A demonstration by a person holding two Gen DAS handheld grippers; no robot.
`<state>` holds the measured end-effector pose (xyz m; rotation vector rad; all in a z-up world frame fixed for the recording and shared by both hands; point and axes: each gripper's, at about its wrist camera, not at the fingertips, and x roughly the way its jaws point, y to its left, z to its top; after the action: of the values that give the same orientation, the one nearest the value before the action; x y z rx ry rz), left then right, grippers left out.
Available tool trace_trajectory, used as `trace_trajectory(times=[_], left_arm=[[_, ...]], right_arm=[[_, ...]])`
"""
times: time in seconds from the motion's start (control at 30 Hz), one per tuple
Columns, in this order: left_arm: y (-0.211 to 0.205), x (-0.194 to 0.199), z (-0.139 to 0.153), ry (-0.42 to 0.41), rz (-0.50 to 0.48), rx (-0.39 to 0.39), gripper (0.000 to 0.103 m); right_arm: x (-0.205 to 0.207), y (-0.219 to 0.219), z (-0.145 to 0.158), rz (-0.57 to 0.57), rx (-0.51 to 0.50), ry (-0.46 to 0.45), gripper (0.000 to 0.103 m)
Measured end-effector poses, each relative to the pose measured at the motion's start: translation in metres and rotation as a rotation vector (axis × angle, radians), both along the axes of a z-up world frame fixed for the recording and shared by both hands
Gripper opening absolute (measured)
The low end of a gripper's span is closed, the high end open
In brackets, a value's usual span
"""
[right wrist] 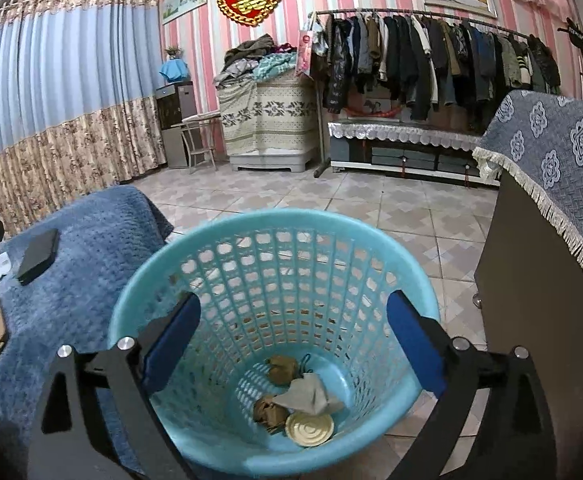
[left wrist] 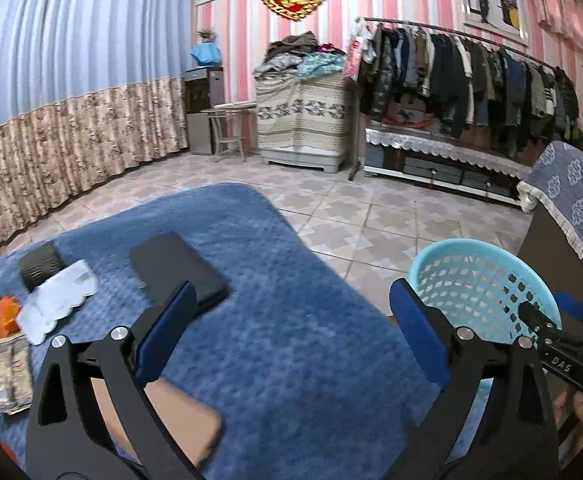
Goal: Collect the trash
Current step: 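Grasp the blue plastic bag with the left tool while the right tool moves toward the tan phone case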
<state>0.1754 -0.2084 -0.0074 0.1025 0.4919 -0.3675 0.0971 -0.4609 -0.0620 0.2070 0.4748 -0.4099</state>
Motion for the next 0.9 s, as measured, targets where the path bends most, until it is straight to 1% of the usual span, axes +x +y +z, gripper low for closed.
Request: trace_trajectory(times=[0.17,0.23,0.4,0.67,0.9], left_arm=[[0.036,-0.012,0.012,-0.007,0.049,-0.022,0.097],[0.048,-0.016,0.016,-0.011,0.064,-0.018,0.097],[0.087,-0.025,0.024,-0.017,0.115,0.000,0.097],[0.156,-0.050,0.031,-0.044,0.203,0.029,0.097],[0.230,-0.066,0.036,-0.030,0.301,0.030,0.097]], right_arm=[[-0.004,0.031,0.016,0.054,-0.024,-0.009,0.096],[-0.005,0.044,0.021,0.077,-0.024,-0.011,0.098],[-0.005,0.085,0.032,0.158,-0.027,-0.013,0.098],[0.000,0.154,0.037,0.290,-0.034,-0.005,0.098],[0.005,0.207,0.038,0.377,-0.023,0.003,0.098]])
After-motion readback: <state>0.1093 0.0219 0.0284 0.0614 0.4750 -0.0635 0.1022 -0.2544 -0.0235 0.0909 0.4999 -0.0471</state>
